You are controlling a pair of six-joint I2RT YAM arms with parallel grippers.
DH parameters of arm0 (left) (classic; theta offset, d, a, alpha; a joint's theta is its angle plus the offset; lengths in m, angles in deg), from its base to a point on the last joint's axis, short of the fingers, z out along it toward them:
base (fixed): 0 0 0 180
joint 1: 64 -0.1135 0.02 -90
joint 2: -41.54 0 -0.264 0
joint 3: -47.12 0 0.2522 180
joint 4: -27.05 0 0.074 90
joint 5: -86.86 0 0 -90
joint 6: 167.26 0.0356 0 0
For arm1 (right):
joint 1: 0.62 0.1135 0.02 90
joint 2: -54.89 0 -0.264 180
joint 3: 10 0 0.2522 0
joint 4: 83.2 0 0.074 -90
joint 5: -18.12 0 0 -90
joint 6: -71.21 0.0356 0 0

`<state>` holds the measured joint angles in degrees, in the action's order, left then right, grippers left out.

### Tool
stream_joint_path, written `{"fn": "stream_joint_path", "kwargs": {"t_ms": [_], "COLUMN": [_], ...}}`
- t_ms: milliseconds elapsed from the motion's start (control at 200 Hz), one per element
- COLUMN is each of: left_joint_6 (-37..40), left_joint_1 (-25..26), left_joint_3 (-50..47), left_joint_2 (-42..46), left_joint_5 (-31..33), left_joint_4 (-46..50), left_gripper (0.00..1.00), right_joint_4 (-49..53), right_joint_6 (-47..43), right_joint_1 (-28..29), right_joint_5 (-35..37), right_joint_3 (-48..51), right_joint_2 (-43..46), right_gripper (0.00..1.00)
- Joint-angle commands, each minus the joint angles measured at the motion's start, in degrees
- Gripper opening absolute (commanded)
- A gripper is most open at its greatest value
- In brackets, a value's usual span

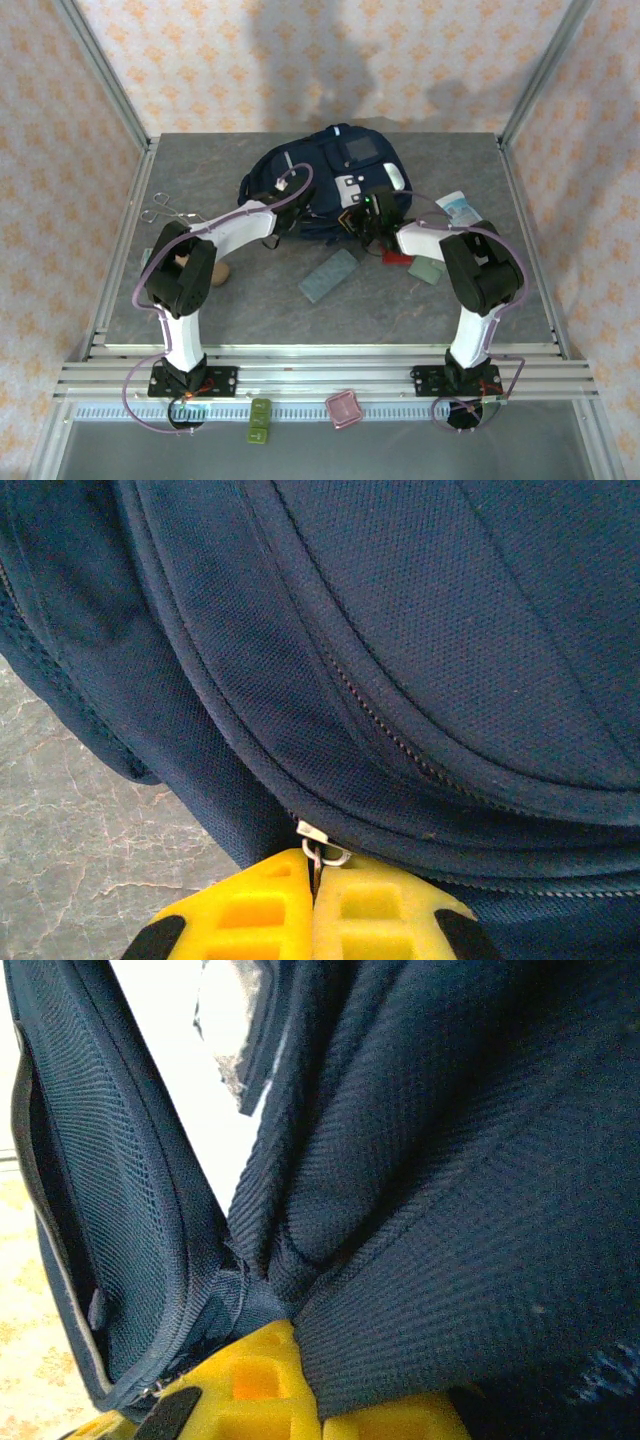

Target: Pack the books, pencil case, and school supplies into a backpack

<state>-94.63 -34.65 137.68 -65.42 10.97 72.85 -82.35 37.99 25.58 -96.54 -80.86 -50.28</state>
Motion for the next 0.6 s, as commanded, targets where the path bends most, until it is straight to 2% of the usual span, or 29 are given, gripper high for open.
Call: {"fn": "stream_joint_path", "kwargs": {"t_ms": [0,190,330,445,506,596], "left_joint_6": [0.76,0.54,-0.38,-1.99,-2.53,-2.67], "left_joint_1": [-2.34,0.21,3.70,5.65,6.20,6.47], "left_joint_3": [-2.64,-4.94,-3.54,-2.15,-1.30,0.31], "left_joint_2": [6.15,11.57,11.54,10.55,10.17,9.39], "left_joint_5": [1.40,-8.42,-11.41,-13.30,-14.09,-14.49], "left_joint_4": [2.83,1.80,1.08,-1.76,-3.22,-4.28], "left_gripper": [0.00,0.00,0.00,0.00,0.00,0.00], "right_joint_4": [6.81,12.60,18.03,20.12,18.21,15.54], "right_joint_6": [-5.33,-9.75,-11.84,-11.71,-10.33,-8.44], "right_joint_1": [-3.07,-4.88,-6.27,-6.38,-6.29,-5.42], "right_joint_5": [8.05,9.86,10.49,7.34,2.78,-0.69], "right_joint_3": [-3.47,-11.05,-18.15,-20.23,-18.21,-13.33], "right_joint_2": [0.69,-1.62,-4.72,-4.53,-2.64,2.06], "right_gripper": [0.00,0.00,0.00,0.29,0.36,0.40]}}
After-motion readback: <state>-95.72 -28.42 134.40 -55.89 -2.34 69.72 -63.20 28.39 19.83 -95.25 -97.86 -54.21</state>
